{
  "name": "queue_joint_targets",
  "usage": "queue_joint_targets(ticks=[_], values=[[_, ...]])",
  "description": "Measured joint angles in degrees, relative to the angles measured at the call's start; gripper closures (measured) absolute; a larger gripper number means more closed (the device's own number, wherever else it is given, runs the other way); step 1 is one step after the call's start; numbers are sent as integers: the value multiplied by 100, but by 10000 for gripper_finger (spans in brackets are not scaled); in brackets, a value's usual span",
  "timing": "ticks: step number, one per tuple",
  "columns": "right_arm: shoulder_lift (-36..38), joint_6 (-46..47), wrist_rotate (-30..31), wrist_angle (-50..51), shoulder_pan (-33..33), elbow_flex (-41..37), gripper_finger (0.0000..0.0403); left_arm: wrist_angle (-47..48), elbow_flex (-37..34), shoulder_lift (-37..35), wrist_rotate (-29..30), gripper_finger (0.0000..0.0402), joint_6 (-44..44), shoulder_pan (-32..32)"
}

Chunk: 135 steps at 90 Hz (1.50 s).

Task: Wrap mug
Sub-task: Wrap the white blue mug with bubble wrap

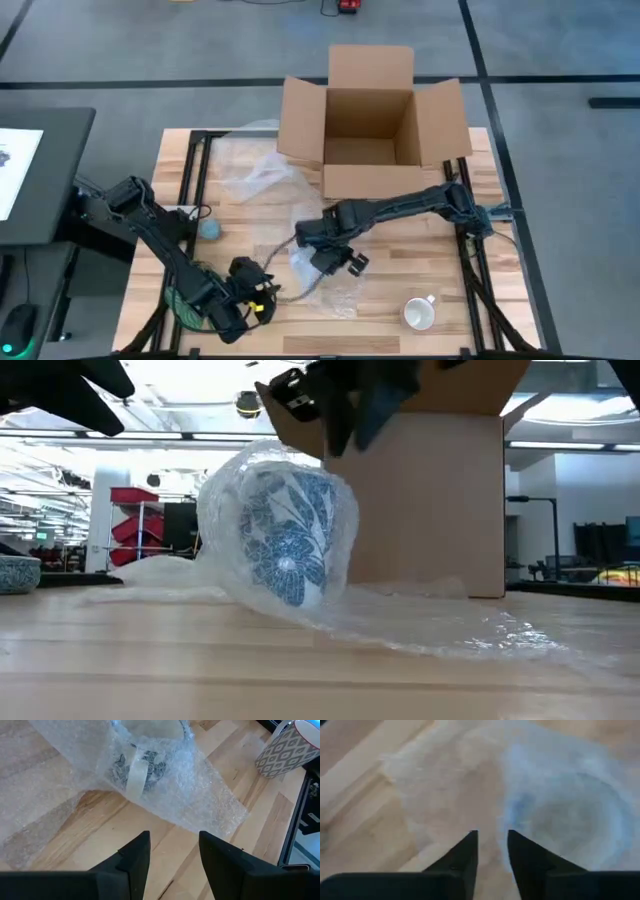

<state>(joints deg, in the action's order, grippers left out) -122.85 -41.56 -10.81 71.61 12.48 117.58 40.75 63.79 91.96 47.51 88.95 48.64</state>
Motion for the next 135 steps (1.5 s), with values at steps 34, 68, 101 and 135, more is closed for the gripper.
queue_joint_targets(ticks=[34, 68, 101, 135], values=[[0, -46, 50, 723, 524, 0, 213, -61, 2, 0, 9, 254, 21, 0], [10, 402, -676, 1367, 742, -265, 245, -66, 0, 0, 9, 254, -192, 2], [1613, 705, -791, -1180, 502, -3656, 296, -74, 0, 0, 13, 254, -150, 2], [2573, 513, -532, -3985, 1, -5910, 303, -83, 0, 0, 11, 254, 76, -15]])
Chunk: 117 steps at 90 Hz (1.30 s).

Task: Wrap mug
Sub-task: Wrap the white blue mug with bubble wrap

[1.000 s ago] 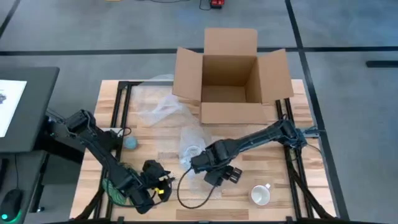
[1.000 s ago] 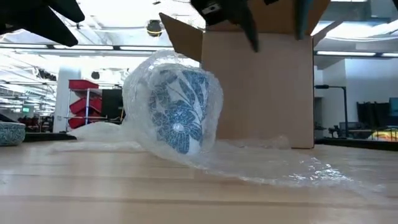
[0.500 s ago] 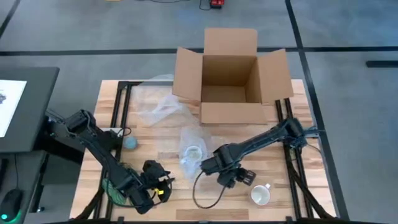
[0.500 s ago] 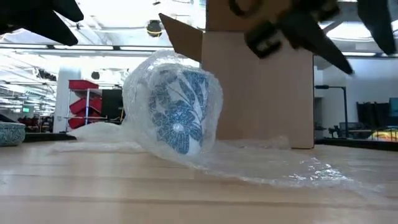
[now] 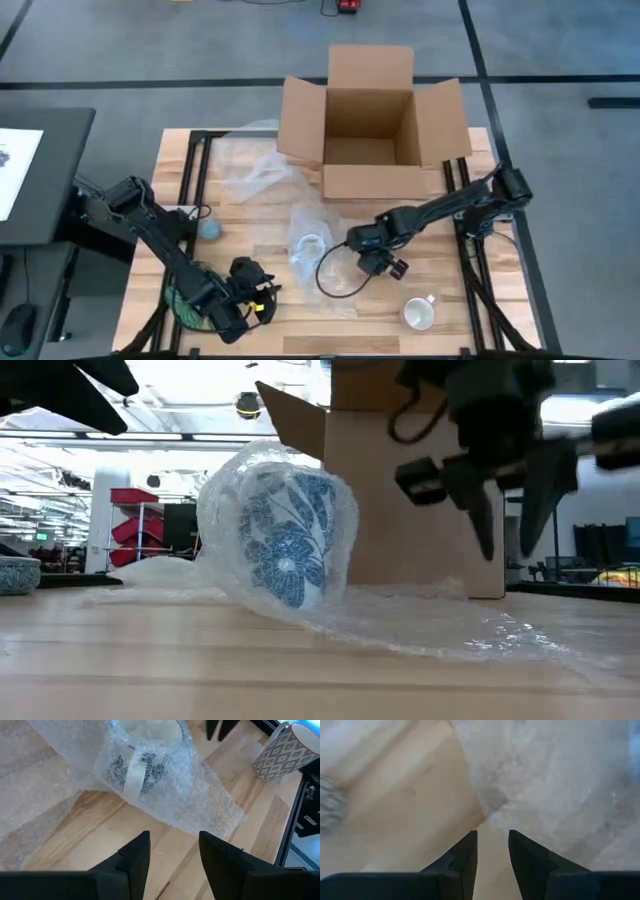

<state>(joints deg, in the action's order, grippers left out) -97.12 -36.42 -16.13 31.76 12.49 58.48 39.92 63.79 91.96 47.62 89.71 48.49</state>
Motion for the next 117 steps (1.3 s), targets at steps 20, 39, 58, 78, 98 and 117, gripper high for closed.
queue_joint_targets(ticks=[20, 39, 58, 78, 98, 117], values=[[-86, -286, -62, -701, -108, -425, 303, -2, 0, 0, -2, 254, 49, -11], [-79, -268, -311, -1459, -377, -852, 303, -24, -2, -2, 0, 254, 55, -46], [-237, -244, -305, -2179, -564, -1195, 303, -69, -2, -2, -3, 254, 57, -63], [-597, -203, -505, -2454, -624, -1200, 303, -89, -2, -2, 0, 254, 90, -155], [-923, 189, -1021, -2630, -891, -1184, 330, -109, -4, -2, 2, 254, 56, -322], [-601, 316, -810, -2494, -737, -1220, 395, -107, -4, -2, 8, 254, -162, -358]])
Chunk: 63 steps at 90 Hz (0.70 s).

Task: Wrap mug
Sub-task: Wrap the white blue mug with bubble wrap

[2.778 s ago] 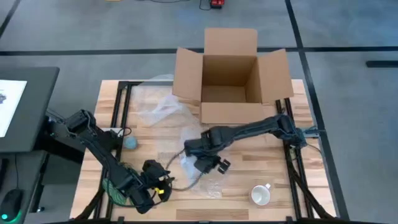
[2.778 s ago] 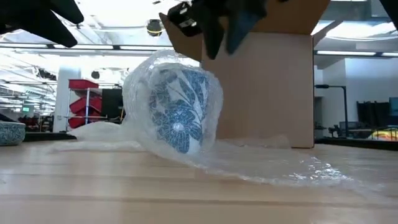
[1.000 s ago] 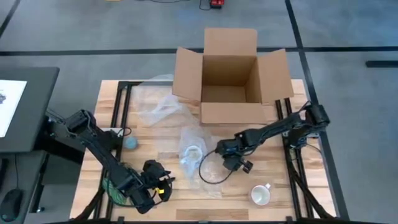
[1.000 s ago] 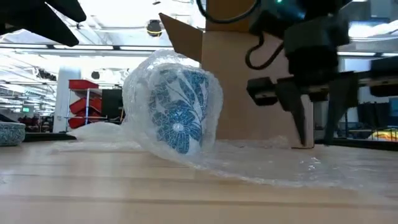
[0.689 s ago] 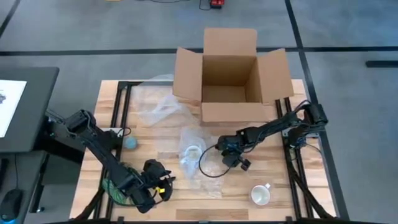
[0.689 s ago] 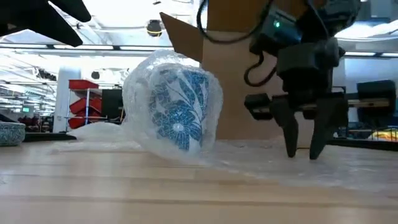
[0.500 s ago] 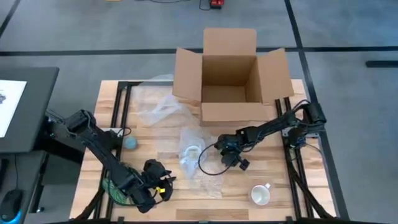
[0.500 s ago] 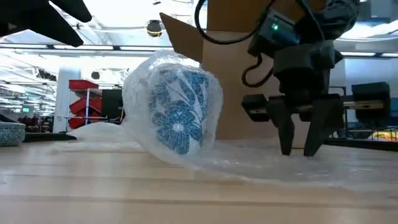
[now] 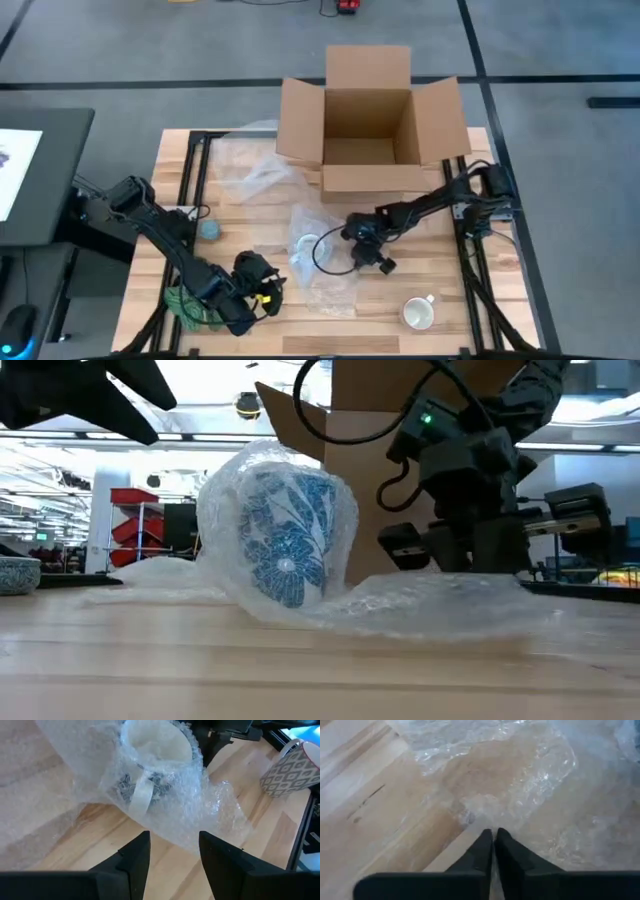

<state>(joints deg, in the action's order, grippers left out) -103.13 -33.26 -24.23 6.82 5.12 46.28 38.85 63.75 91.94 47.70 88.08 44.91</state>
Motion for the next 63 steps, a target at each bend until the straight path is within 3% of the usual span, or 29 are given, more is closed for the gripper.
queue_joint_targets(ticks=[14, 28, 63], values=[[644, 93, 166, 392, 181, -63, 401, 5, 0, 0, 61, 254, -152, -5], [1300, 88, 206, 287, 356, -28, 402, 19, 0, 0, 616, 254, -389, -103], [1449, 222, 243, -541, 459, -17, 403, -97, 0, 0, 811, 254, -1241, -810]])
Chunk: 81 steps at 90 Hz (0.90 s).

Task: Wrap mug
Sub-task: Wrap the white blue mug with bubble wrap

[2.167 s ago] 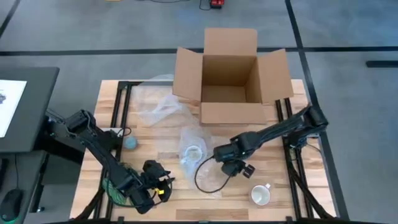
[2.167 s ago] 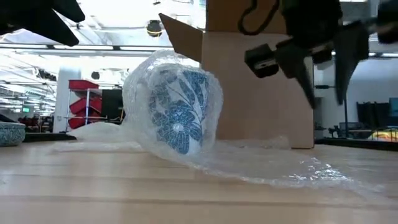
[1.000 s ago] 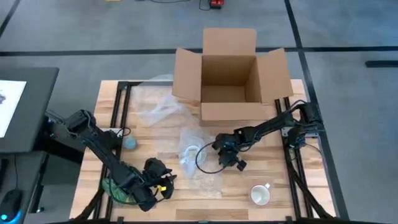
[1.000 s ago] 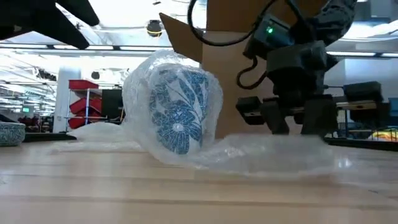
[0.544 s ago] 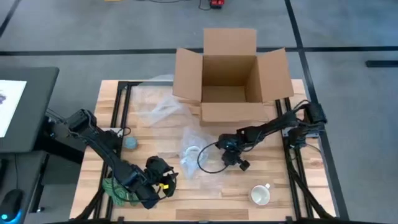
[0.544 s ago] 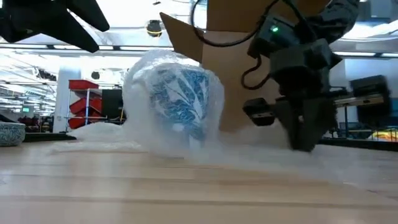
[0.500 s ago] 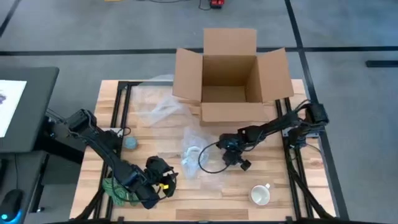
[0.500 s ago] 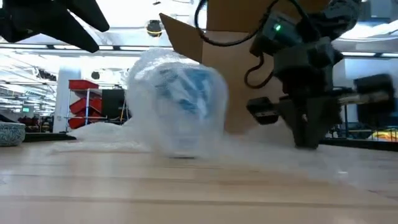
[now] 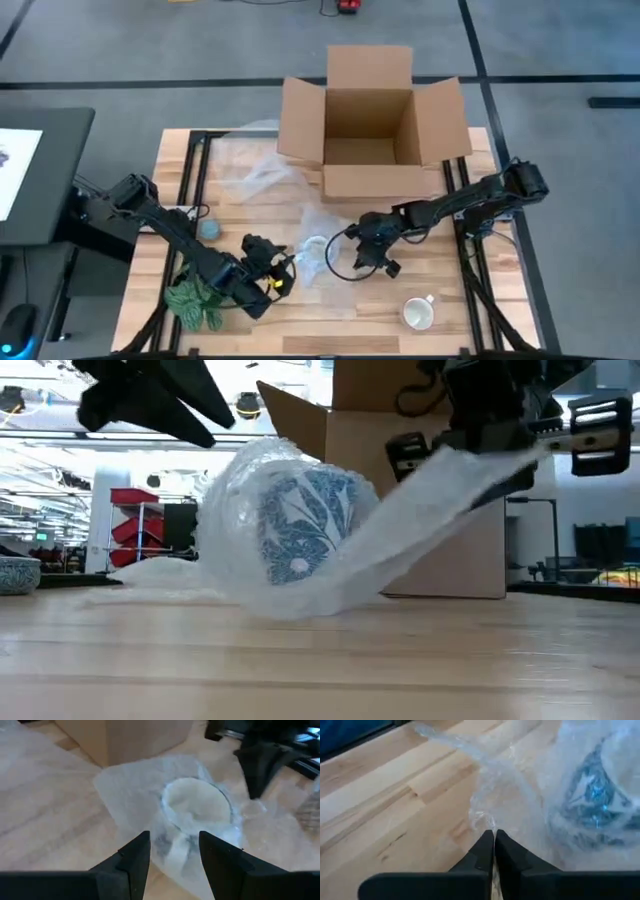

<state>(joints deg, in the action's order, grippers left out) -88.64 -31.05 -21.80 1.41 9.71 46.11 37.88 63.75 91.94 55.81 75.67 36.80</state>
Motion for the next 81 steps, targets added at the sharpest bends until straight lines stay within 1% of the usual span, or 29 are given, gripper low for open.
queue_joint_targets(ticks=[17, 30, 46, 81], values=[[0, -26, 2, -562, 44, 2, 403, -168, 0, 0, 0, 254, -368, -216], [0, -26, 0, -728, 44, 2, 403, -313, 2, 0, 0, 254, -525, -259], [4, 195, -3, -929, 51, 2, 403, -331, 2, 0, -2, 254, -541, -259], [11, 211, 31, -1531, 81, 9, 403, -472, 2, 0, -112, 254, -584, -243]])
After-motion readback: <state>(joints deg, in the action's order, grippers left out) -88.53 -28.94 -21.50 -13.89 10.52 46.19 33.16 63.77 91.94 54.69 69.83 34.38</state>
